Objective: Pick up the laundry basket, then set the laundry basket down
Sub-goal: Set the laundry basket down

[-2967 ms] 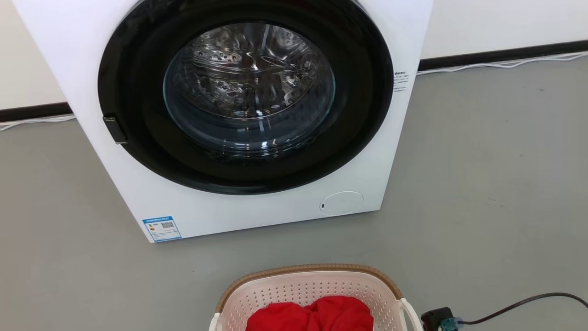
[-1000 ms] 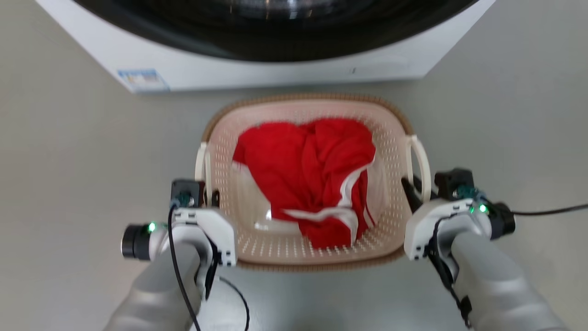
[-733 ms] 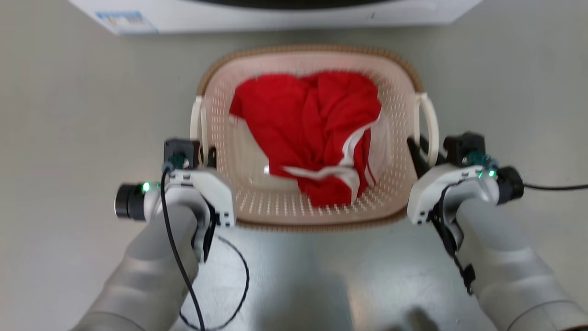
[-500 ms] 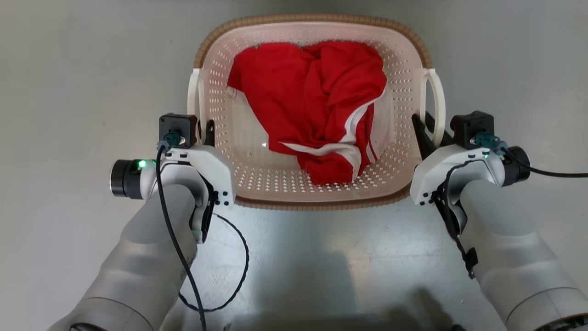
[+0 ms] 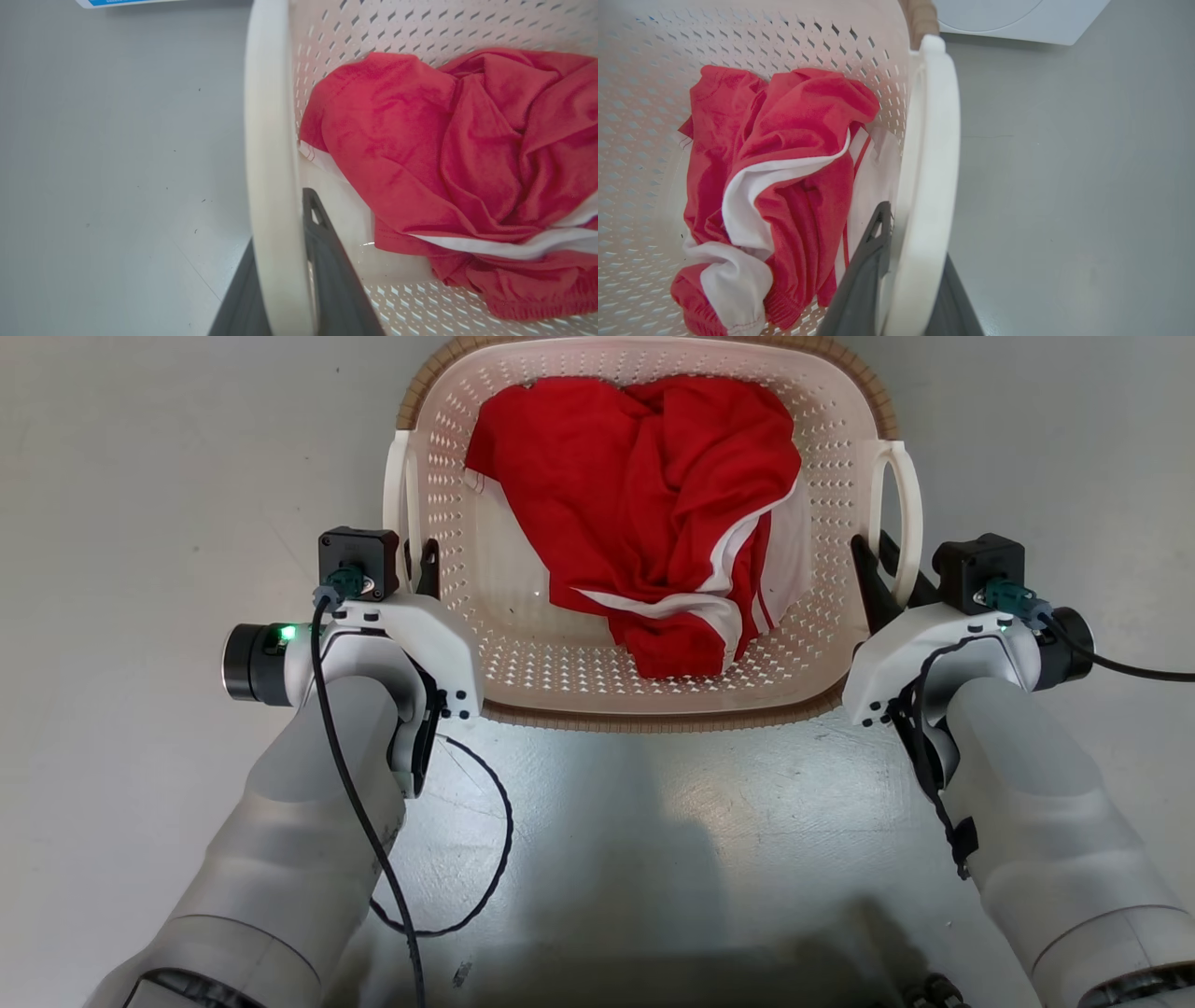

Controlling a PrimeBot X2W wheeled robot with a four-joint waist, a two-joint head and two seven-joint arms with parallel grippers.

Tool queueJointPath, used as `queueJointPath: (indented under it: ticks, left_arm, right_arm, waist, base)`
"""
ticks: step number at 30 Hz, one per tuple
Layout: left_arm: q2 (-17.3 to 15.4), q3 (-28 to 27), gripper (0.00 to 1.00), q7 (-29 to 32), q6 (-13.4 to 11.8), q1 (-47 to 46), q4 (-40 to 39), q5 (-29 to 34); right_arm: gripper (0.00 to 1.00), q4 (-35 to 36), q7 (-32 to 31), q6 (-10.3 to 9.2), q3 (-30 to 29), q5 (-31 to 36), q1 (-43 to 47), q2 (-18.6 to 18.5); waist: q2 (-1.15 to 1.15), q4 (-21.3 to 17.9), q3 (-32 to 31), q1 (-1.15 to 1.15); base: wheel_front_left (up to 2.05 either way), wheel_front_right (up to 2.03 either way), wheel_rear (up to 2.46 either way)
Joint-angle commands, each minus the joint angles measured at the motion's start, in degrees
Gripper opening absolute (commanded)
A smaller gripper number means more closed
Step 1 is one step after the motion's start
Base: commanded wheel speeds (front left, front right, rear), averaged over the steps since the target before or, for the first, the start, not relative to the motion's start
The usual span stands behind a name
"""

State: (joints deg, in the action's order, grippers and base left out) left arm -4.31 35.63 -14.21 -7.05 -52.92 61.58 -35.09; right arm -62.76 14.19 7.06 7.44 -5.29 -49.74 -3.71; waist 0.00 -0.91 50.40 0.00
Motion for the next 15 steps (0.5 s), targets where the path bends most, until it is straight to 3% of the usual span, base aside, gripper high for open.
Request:
queueJointPath:
  ticks: [1, 15]
  left_arm:
    - [-1.3, -1.2, 0.0, -0.8, 0.3, -0.7, -0.6, 0.9]
    - [0.0, -4.2, 0.0, -0.8, 1.1, -0.6, 0.0, 3.6]
  right_arm:
    - [0.0, 0.8, 0.8, 0.43, 1.1, 1.0, 1.7, 0.8]
    - [0.0, 1.6, 0.8, 0.43, -2.2, 4.4, 2.2, 0.8]
  waist:
    - [0.0, 0.1, 0.2, 0.0]
    - [0.0, 0.9, 1.0, 0.0]
  base:
    - [0.0, 0.0, 0.0]
    - [0.0, 0.0, 0.0]
